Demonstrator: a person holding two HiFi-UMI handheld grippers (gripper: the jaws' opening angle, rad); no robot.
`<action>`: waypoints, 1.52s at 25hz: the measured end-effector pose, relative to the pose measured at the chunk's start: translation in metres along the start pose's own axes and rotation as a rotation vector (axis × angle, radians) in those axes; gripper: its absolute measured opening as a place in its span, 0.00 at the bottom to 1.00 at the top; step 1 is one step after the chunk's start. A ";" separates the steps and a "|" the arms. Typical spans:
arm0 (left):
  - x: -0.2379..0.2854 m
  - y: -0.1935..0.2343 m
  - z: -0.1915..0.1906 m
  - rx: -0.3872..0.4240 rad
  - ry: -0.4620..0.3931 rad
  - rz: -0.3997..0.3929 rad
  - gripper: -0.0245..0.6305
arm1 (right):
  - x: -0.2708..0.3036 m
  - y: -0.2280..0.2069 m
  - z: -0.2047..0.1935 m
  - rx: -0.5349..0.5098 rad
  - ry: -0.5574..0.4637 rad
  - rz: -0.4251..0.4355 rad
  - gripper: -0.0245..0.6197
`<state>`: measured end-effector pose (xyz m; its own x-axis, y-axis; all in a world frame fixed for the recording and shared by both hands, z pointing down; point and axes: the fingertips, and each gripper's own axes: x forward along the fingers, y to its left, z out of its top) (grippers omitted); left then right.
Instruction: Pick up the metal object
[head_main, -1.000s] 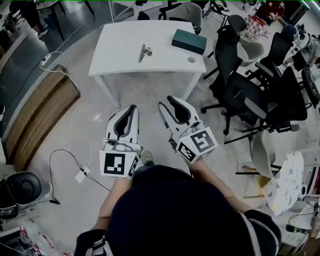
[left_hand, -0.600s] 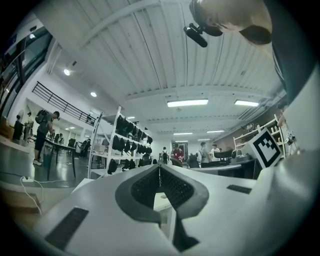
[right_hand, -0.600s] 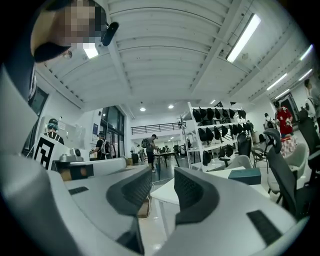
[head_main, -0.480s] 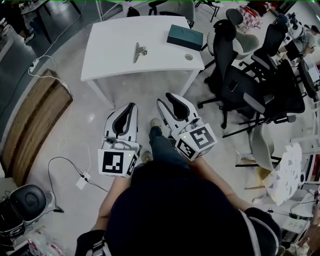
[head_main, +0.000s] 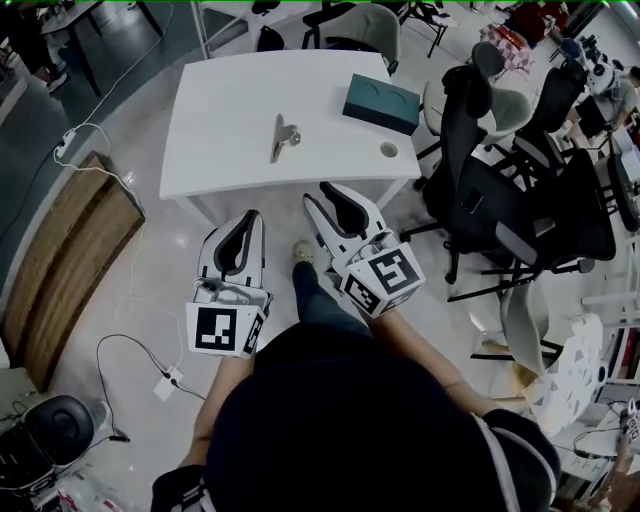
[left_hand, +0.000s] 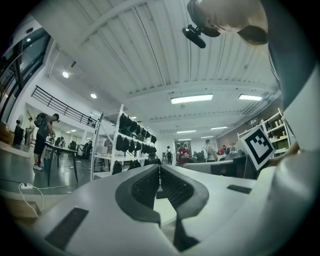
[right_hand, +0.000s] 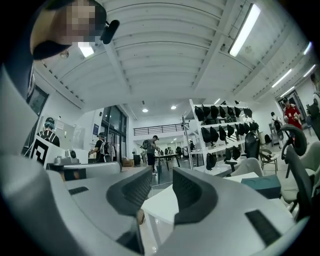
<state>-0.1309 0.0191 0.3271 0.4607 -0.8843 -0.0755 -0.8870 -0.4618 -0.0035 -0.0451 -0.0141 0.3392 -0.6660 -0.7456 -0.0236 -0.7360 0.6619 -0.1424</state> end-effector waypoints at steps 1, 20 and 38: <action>0.016 0.008 0.000 -0.001 -0.003 -0.003 0.08 | 0.014 -0.012 0.001 0.002 0.002 -0.001 0.24; 0.273 0.140 -0.069 -0.060 0.092 0.047 0.08 | 0.245 -0.203 -0.058 0.058 0.203 0.101 0.24; 0.349 0.165 -0.127 -0.113 0.277 -0.056 0.08 | 0.281 -0.268 -0.151 0.311 0.476 0.028 0.24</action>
<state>-0.1125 -0.3745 0.4271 0.5136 -0.8352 0.1964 -0.8580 -0.5012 0.1126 -0.0537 -0.3892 0.5204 -0.7191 -0.5634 0.4068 -0.6948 0.5733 -0.4343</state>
